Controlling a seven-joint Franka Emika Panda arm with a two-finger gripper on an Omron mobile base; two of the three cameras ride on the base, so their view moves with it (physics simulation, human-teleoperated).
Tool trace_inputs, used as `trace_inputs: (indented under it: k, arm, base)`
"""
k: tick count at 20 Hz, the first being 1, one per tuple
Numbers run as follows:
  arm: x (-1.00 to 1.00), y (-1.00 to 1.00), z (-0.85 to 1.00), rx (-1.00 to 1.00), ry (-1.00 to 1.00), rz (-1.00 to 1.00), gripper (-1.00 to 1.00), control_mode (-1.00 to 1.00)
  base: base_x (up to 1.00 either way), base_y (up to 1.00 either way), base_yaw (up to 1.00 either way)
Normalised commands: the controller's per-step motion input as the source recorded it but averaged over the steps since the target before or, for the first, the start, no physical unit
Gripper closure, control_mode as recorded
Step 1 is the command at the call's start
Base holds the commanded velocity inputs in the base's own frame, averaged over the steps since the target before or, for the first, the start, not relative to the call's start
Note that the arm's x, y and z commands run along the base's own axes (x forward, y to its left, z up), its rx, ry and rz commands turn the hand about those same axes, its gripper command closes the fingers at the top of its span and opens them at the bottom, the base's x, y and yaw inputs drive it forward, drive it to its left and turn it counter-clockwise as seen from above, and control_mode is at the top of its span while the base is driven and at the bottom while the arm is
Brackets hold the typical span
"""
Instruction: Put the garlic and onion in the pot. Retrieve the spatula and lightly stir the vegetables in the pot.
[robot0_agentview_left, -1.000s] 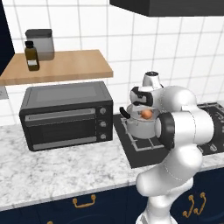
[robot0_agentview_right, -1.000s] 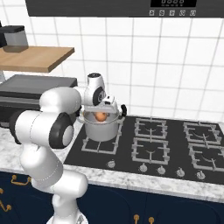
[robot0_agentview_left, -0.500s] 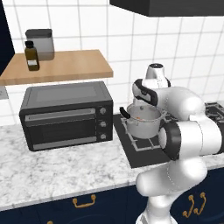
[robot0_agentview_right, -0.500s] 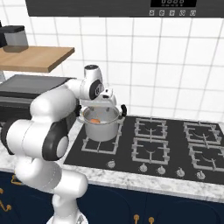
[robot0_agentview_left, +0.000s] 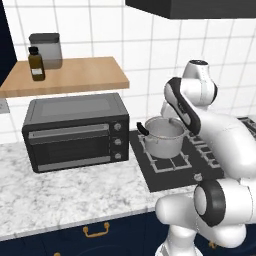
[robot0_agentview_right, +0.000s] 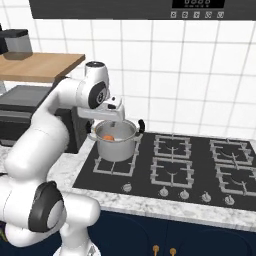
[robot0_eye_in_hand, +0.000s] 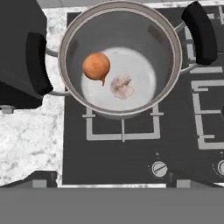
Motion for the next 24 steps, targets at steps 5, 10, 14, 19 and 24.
trace_inputs:
  k: [5,10,14,19,24]
  arm:
    - [-0.35,0.1,-0.01,0.02,0.11,0.0,-1.0,-1.0]
    - [0.0,0.0,0.0,0.0,0.03,-0.01,-1.0,1.0]
    - [0.0,0.0,0.0,0.0,0.0,0.0,-1.0,1.0]
    - [0.0,0.0,0.0,0.0,0.0,0.0,-1.0,1.0]
    - [0.0,0.0,0.0,0.0,0.0,0.0,-1.0,1.0]
  base:
    - [0.0,0.0,0.0]
    - [0.0,-0.25,0.0]
    - [-0.08,-1.0,0.0]
    - [-0.36,-1.0,0.0]
    - [-0.18,-1.0,0.0]
